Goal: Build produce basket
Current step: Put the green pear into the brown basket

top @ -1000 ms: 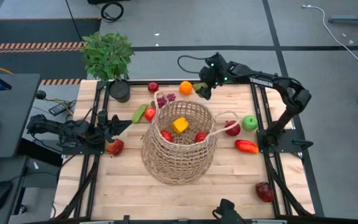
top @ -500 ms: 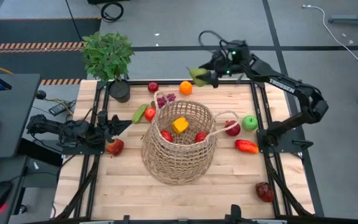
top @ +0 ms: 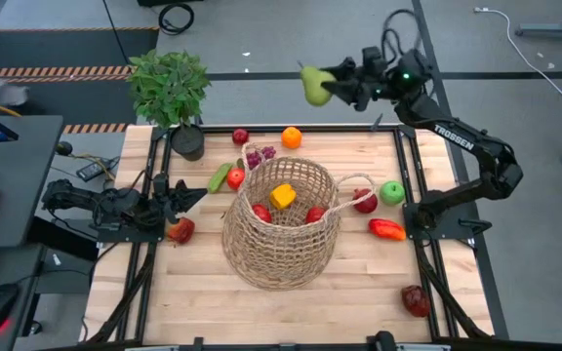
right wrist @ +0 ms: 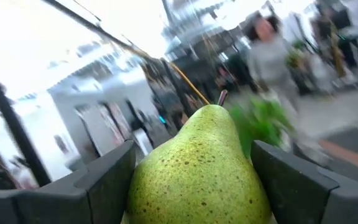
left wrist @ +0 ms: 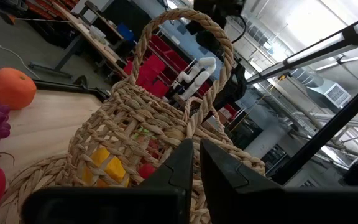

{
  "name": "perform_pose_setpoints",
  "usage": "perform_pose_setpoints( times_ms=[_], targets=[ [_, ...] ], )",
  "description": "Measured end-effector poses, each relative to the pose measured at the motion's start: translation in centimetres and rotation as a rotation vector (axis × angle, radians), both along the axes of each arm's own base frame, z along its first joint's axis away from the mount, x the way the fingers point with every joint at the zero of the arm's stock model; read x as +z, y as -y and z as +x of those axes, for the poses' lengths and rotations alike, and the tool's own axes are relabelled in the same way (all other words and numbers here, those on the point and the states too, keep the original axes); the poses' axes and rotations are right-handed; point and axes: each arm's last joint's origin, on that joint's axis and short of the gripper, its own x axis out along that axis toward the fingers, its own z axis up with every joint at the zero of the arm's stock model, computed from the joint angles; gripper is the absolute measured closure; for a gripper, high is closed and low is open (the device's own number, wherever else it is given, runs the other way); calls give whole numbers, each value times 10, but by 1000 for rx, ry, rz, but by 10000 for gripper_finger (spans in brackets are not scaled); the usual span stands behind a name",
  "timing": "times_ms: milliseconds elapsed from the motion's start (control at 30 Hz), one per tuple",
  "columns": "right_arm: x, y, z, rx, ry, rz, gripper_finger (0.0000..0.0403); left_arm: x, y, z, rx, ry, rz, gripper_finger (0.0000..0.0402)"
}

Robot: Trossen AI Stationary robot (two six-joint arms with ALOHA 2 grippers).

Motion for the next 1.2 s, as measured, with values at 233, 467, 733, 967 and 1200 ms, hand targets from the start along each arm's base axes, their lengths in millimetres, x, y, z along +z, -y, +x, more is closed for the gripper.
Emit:
perform_pose_setpoints(
  times_ms=[233, 467, 733, 967, 1200],
  targets=[
    [21, -4, -11, 17, 206, 21, 88, 0, 0, 0, 0, 0, 0, 366],
    [37, -6, -26, 2, 407, 15, 88, 0, 0, 0, 0, 0, 0, 367],
    [42, -9, -31, 23, 469, 11, 88, 0, 0, 0, 0, 0, 0, 367],
    [41, -10, -30, 47, 431, -54, 88, 0, 0, 0, 1, 0, 0, 367],
    [43, -15, -29, 115, 374, -115, 89, 0, 0, 0, 0, 0, 0, 367]
  ],
)
